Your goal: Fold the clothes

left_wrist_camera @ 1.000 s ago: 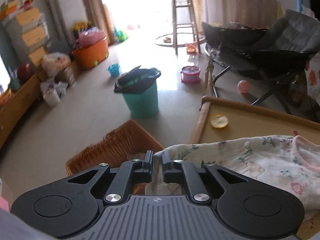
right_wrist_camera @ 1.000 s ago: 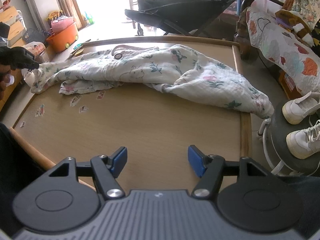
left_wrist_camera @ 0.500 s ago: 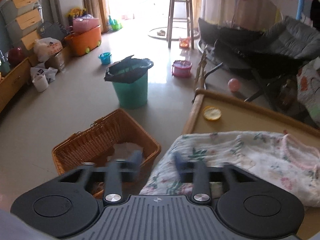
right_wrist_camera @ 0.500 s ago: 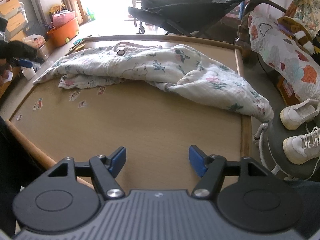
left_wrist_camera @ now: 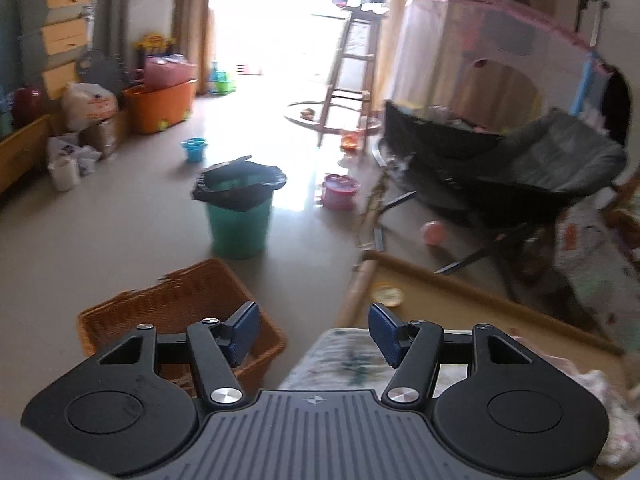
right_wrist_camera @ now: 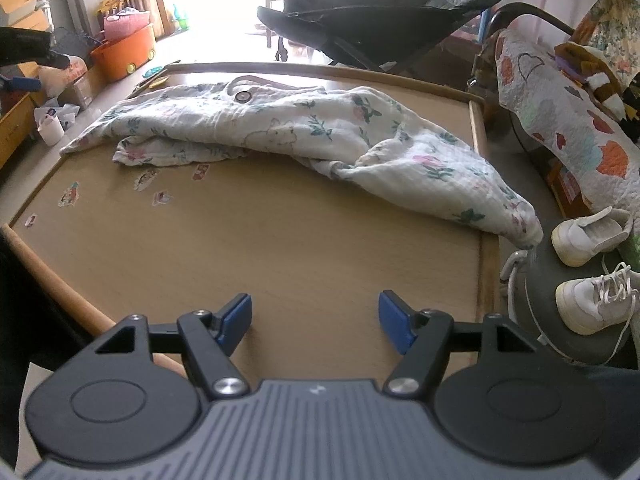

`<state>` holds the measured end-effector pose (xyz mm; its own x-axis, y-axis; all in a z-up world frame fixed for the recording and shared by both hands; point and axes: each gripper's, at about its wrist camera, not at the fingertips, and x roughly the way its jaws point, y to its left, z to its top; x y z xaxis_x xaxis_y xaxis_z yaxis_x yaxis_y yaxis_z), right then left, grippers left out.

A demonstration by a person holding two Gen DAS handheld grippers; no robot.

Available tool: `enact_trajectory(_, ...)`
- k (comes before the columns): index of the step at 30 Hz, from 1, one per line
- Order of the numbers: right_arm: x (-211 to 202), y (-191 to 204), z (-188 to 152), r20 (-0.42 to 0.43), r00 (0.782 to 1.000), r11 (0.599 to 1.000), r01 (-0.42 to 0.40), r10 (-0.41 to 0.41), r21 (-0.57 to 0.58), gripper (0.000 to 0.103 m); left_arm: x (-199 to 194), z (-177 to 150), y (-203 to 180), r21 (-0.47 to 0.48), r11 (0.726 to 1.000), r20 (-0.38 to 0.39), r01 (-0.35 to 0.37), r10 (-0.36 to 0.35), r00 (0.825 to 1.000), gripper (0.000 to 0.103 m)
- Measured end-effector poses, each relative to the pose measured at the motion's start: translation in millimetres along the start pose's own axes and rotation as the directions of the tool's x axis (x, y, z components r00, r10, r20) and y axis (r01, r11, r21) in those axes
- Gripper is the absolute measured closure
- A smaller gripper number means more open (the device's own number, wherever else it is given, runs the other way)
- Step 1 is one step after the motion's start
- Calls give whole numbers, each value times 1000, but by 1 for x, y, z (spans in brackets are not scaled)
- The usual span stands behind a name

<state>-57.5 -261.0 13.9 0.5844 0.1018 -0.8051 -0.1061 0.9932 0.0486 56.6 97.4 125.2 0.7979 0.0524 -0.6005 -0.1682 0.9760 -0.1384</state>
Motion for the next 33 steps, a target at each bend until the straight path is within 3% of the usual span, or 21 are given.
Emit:
enact_trajectory(4, 0, -3, 1, -2, 1000, 1000, -4, 4, 21, 33, -15, -16, -9, -10, 994, -27, 112, -112, 993, 41)
enact_trajectory(8, -2, -10, 3, -3, 1000, 997, -27, 27, 66, 34, -26, -47, -26, 25, 973, -85, 228, -225, 971, 41)
enact_trajectory(13, -12, -17, 5, 37, 997, 991, -66, 62, 113, 37, -28, -88, -49, 92, 947, -162, 307, -290, 943, 41)
enact_trajectory(19, -25, -7, 7, 93, 994, 997, -56, 51, 56, 37, 0, -119, -57, 17, 943, -219, 332, -321, 921, 41)
enact_trajectory(27, -31, -2, 6, 122, 992, 1000, -23, 21, 18, 44, 35, -133, -72, -54, 958, -226, 282, -287, 931, 46)
enact_trajectory(33, -28, -4, 8, 106, 994, 999, -42, 40, 26, 56, 50, -126, -74, -116, 954, -250, 276, -297, 922, 70)
